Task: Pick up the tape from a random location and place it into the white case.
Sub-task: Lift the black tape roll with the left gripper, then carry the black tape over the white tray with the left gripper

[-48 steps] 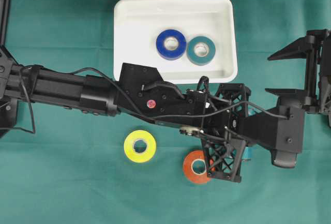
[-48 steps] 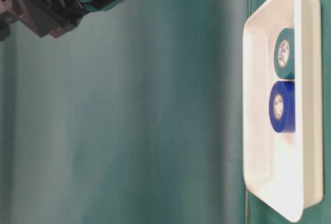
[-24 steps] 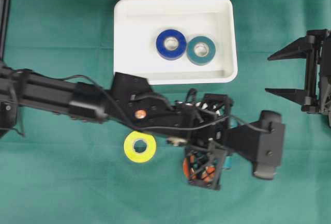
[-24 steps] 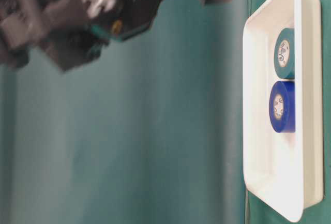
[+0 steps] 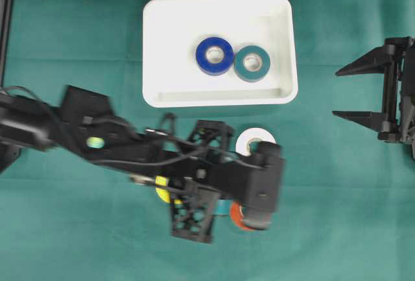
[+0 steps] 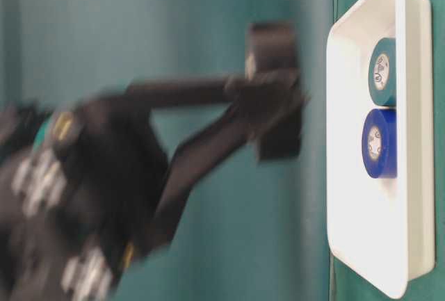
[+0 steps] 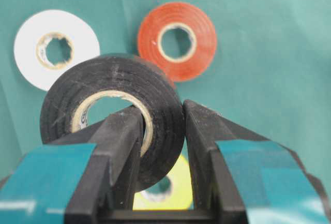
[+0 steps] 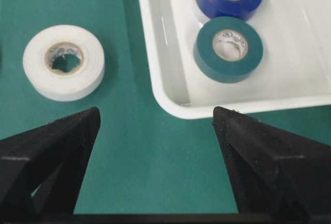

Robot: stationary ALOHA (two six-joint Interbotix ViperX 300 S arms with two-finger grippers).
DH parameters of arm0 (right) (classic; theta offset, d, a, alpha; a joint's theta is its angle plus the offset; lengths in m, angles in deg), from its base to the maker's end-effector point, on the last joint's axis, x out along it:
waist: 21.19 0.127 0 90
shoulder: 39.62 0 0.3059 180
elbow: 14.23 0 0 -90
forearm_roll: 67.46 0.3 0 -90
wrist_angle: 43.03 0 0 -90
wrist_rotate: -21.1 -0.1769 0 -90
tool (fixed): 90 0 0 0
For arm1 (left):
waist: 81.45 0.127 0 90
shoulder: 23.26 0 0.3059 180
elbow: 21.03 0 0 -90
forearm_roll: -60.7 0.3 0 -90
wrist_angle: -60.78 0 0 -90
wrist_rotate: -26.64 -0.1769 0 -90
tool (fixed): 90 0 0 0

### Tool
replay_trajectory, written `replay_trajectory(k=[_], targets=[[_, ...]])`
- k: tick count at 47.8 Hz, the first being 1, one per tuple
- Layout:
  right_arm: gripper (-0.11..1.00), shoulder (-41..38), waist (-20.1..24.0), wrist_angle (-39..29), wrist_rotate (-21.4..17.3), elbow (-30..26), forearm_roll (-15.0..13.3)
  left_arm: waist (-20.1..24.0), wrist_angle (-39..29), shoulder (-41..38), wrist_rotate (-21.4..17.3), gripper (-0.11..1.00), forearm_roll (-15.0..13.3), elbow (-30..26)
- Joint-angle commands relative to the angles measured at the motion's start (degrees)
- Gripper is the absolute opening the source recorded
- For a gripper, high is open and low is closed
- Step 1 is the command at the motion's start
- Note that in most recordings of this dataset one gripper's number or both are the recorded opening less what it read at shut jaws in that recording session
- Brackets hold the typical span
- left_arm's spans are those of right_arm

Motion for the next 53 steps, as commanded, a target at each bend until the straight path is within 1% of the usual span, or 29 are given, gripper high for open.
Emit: replay_trajectory(k=[1, 6, 13, 20, 26, 32, 39, 53], targets=[[0.87, -0.09, 0.00, 0.18, 0.00, -1.14, -0.09, -0.70, 1.76, 5.62, 0.00, 0.19, -0.18, 3.52], [0.87, -0.09, 0.00, 0.18, 0.00, -1.14, -0.18, -0.88, 2.46, 8.79, 0.70, 0.19, -0.18, 7.73], [0.87, -0.18, 0.00, 0.00, 0.09, -1.14, -0.09, -0.88, 3.34, 12.92, 4.75, 0.19, -0.18, 13.01], [0.87, -0.18, 0.00, -0.35, 0.18, -1.14, -0.09, -0.88, 4.75, 15.56, 7.47, 0.19, -0.18, 16.79], [0.87, -0.18, -0.09, -0.35, 0.18, -1.14, -0.09, -0.88, 6.15, 16.87, 7.91, 0.19, -0.18, 18.72], [0.87, -0.18, 0.00, -0.35, 0.18, -1.23, -0.09, -0.26, 6.42, 17.31, 7.91, 0.19, -0.18, 19.34], [0.87, -0.18, -0.09, -0.35, 0.18, -1.14, -0.09, 2.20, 5.71, 17.49, 7.73, 0.19, -0.09, 19.42], [0.87, -0.09, -0.09, -0.35, 0.18, -1.14, -0.09, 11.69, 3.78, 18.11, 7.29, 0.19, -0.09, 19.42]])
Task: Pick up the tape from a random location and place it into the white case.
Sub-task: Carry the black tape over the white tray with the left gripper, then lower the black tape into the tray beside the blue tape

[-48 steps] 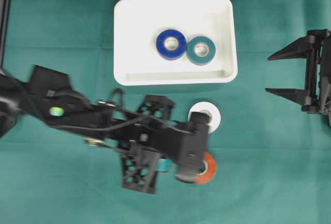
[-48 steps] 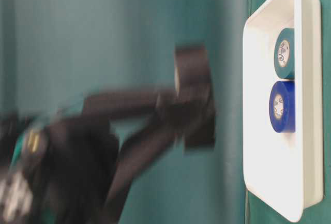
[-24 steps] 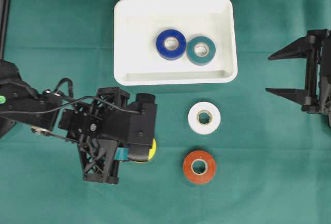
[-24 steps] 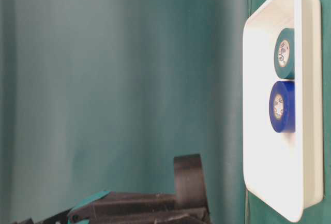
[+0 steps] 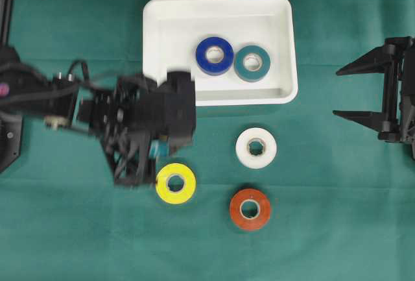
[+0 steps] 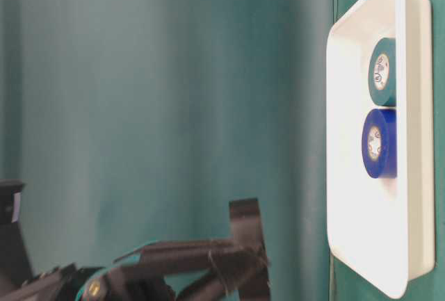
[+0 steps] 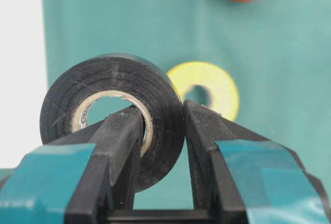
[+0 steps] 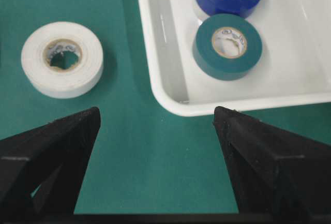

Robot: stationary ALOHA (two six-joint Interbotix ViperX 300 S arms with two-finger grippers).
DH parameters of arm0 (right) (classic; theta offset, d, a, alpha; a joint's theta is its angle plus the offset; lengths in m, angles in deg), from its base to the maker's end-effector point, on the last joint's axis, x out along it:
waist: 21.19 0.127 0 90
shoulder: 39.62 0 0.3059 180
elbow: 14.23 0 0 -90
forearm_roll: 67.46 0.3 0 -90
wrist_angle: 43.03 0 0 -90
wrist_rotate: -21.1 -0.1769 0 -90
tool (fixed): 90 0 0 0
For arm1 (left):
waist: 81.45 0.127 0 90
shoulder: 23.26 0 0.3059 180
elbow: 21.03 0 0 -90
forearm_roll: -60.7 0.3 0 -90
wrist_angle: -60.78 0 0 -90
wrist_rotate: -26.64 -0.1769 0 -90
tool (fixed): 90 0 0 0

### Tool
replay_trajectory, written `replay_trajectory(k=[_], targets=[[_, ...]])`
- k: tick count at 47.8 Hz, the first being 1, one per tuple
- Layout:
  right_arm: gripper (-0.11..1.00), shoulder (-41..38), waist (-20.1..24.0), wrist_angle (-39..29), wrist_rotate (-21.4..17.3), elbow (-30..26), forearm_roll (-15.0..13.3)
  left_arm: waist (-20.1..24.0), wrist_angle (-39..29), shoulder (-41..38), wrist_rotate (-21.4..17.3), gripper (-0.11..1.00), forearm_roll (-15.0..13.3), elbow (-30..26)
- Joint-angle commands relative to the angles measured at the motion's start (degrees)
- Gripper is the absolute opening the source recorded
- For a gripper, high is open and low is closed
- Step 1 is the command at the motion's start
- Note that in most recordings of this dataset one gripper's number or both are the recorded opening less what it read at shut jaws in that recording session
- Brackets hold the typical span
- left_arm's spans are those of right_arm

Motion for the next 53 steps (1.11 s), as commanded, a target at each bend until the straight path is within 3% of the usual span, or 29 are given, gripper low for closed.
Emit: replay_trajectory(k=[1, 34, 43, 53], targets=[[0.87, -0.18, 0.00, 0.18, 0.00, -1.23, -0.09, 2.99, 0.00, 1.85, -0.26, 0.19, 0.18, -0.79], [0.87, 0.00, 0.00, -0.18, 0.00, -1.23, -0.09, 21.45, -1.32, 2.29, -2.11, 0.19, 0.26, -1.23], [0.87, 0.00, 0.00, -0.18, 0.00, -1.23, -0.09, 24.70, -1.32, 2.29, -2.20, 0.19, 0.35, -1.32], [0.87, 0.00, 0.00, -0.18, 0.00, -1.23, -0.18, 25.40, -0.97, 2.29, -2.11, 0.19, 0.35, -1.32]])
